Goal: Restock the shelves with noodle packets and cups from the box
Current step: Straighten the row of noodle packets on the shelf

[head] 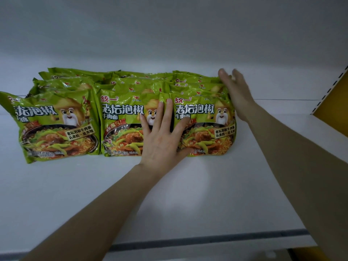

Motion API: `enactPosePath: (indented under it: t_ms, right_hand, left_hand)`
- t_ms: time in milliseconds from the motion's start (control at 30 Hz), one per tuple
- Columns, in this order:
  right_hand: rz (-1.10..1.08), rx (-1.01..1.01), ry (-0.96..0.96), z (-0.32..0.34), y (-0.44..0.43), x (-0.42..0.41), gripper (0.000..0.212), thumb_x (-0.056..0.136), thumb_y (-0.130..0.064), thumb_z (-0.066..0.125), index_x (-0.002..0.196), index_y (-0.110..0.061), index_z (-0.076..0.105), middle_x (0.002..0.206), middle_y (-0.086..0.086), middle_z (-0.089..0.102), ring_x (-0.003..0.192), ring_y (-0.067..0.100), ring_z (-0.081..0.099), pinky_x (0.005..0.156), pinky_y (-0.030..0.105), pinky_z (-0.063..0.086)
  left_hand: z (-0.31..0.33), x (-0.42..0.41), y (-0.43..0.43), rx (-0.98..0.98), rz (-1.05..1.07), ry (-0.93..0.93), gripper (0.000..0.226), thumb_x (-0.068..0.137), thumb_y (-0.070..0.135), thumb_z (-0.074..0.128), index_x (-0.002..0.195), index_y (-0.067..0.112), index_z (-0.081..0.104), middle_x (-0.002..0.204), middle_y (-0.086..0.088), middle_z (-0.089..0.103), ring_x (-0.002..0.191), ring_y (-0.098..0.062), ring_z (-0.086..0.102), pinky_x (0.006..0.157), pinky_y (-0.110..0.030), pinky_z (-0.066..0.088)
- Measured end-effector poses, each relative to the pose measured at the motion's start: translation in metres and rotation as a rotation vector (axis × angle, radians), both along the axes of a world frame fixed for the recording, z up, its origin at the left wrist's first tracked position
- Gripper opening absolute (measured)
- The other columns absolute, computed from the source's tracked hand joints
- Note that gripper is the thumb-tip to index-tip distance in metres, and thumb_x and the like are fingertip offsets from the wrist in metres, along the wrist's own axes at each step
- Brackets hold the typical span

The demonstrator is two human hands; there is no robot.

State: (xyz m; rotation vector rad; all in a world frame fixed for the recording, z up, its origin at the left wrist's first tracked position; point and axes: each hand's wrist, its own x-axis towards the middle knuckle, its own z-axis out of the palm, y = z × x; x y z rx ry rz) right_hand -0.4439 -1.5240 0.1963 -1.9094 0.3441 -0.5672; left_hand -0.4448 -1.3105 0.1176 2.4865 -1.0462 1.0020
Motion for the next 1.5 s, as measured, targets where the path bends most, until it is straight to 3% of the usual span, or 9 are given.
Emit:
enactPosePath:
  t_ms: [200,400,567,700,833,1033,1167,1333,1500]
  right_hand:
    - [-0.073,-0.692,-0.157,0.017,0.028,-0.039,0.075,0.084,-0.053,0.051,0.146,-0.019,0.024,0.155,0.008,0.018,0.144,0.023,0.013,0.114,0.038,0.013]
    - [0.128,-1.327,-0.035,-0.032,0.055,-0.073,0.083,0.058,-0.044,0.080,0.129,-0.013,0.050,0.140,0.027,0.041,0.128,0.046,0.040,0.094,0.068,0.029]
    - [0.135,-1.281,0.046,-0.034,0.057,-0.068,0.088,0.049,-0.028,0.088,0.128,-0.011,0.054,0.142,0.028,0.037,0.128,0.048,0.037,0.093,0.069,0.029]
    - [0.125,-1.204,0.034,-0.035,0.057,-0.065,0.086,0.058,-0.024,0.084,0.134,-0.014,0.048,0.149,0.024,0.027,0.136,0.041,0.024,0.101,0.065,0.021]
    - [0.137,-1.152,0.066,-0.035,0.059,-0.067,0.085,0.064,-0.024,0.081,0.139,-0.017,0.041,0.154,0.017,0.016,0.141,0.030,0.011,0.108,0.059,0.013]
    - [0.067,-1.142,-0.008,-0.031,0.077,-0.068,0.075,0.065,-0.037,0.072,0.131,-0.010,0.050,0.146,0.025,0.031,0.135,0.042,0.031,0.103,0.064,0.023]
    - [0.123,-1.196,-0.123,-0.032,0.113,-0.053,0.072,0.069,-0.035,0.070,0.132,-0.008,0.047,0.141,0.029,0.038,0.129,0.046,0.038,0.102,0.056,0.026]
    - [0.223,-1.222,0.015,-0.034,0.154,-0.034,0.076,0.082,-0.035,0.066,0.145,-0.019,0.027,0.156,0.015,0.008,0.145,0.030,0.008,0.115,0.046,0.007]
    - [0.191,-1.210,0.076,-0.037,0.157,-0.029,0.078,0.085,-0.041,0.060,0.148,-0.026,0.016,0.158,0.008,-0.004,0.146,0.022,-0.003,0.113,0.039,-0.008]
  left_hand:
    - [0.004,-0.004,0.012,0.027,-0.053,0.011,0.069,0.074,0.060,0.050,0.129,0.021,0.039,0.147,-0.027,0.028,0.137,-0.042,0.022,0.098,-0.068,0.008]
    - [0.010,0.015,0.072,0.142,0.015,-0.058,0.067,0.076,0.050,0.060,0.134,0.023,0.038,0.145,-0.026,0.031,0.133,-0.045,0.027,0.093,-0.074,0.020]
    - [0.009,0.024,0.074,0.207,0.025,-0.031,0.084,0.060,0.033,0.083,0.132,0.023,0.042,0.141,-0.029,0.036,0.129,-0.051,0.031,0.084,-0.077,0.025]
    - [0.007,0.024,0.066,0.181,0.055,-0.022,0.078,0.063,0.027,0.084,0.132,0.018,0.050,0.142,-0.029,0.035,0.130,-0.051,0.029,0.088,-0.076,0.023]
    - [0.006,0.025,0.070,0.154,-0.005,-0.010,0.082,0.066,0.029,0.082,0.135,0.021,0.040,0.146,-0.027,0.030,0.134,-0.048,0.024,0.092,-0.074,0.020]
    - [0.011,0.024,0.098,0.054,-0.141,0.047,0.065,0.078,0.031,0.071,0.131,0.009,0.041,0.147,-0.028,0.026,0.138,-0.036,0.014,0.101,-0.064,0.017]
    - [0.009,0.030,0.125,0.127,0.020,-0.041,0.052,0.086,0.038,0.052,0.126,0.006,0.050,0.142,-0.027,0.036,0.135,-0.039,0.028,0.099,-0.067,0.019]
    - [0.007,0.039,0.128,0.166,0.079,-0.061,0.064,0.073,0.032,0.075,0.127,0.006,0.053,0.139,-0.028,0.040,0.129,-0.046,0.036,0.094,-0.071,0.023]
    - [0.010,0.041,0.136,0.131,-0.007,-0.058,0.065,0.077,0.032,0.070,0.132,0.008,0.046,0.142,-0.028,0.035,0.133,-0.044,0.030,0.096,-0.069,0.022]
